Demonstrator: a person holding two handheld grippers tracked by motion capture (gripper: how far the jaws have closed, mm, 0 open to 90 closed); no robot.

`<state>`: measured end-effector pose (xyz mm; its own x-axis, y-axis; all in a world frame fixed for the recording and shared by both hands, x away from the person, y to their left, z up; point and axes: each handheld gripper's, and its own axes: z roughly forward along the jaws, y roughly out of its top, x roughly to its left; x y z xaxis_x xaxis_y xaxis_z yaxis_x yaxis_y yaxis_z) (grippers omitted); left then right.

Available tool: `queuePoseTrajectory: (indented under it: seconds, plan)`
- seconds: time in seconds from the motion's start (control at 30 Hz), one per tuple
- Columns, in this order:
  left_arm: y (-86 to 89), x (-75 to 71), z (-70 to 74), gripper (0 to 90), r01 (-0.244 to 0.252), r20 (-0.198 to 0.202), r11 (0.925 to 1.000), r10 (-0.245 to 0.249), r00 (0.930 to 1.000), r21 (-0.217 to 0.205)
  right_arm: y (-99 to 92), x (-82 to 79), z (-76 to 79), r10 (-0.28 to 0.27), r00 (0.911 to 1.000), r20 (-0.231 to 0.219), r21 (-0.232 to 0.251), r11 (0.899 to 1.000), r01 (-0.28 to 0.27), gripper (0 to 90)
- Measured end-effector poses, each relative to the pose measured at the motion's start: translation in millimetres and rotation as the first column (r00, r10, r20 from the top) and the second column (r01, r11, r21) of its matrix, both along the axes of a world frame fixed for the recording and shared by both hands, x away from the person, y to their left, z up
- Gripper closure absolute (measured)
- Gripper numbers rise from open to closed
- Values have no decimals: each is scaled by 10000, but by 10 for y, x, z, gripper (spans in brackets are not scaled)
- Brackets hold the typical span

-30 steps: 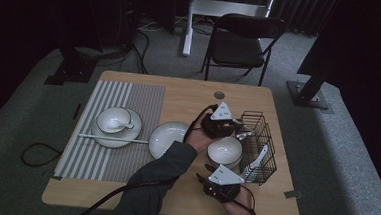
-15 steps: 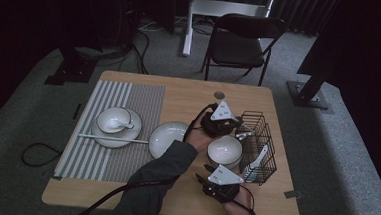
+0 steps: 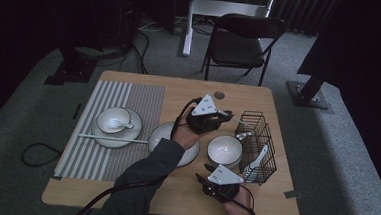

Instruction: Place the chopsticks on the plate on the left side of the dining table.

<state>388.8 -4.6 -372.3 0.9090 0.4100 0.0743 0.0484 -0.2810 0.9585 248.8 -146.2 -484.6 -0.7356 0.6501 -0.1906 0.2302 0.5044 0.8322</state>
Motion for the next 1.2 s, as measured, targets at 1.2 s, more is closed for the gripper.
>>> queuePoseTrajectory:
  seconds: [1.2]
  plan:
    - [1785,-477,12,842,-2279,-368,9730,2265,9733,-366,322,321,491,596,9954,752,-614,9966,-550,567]
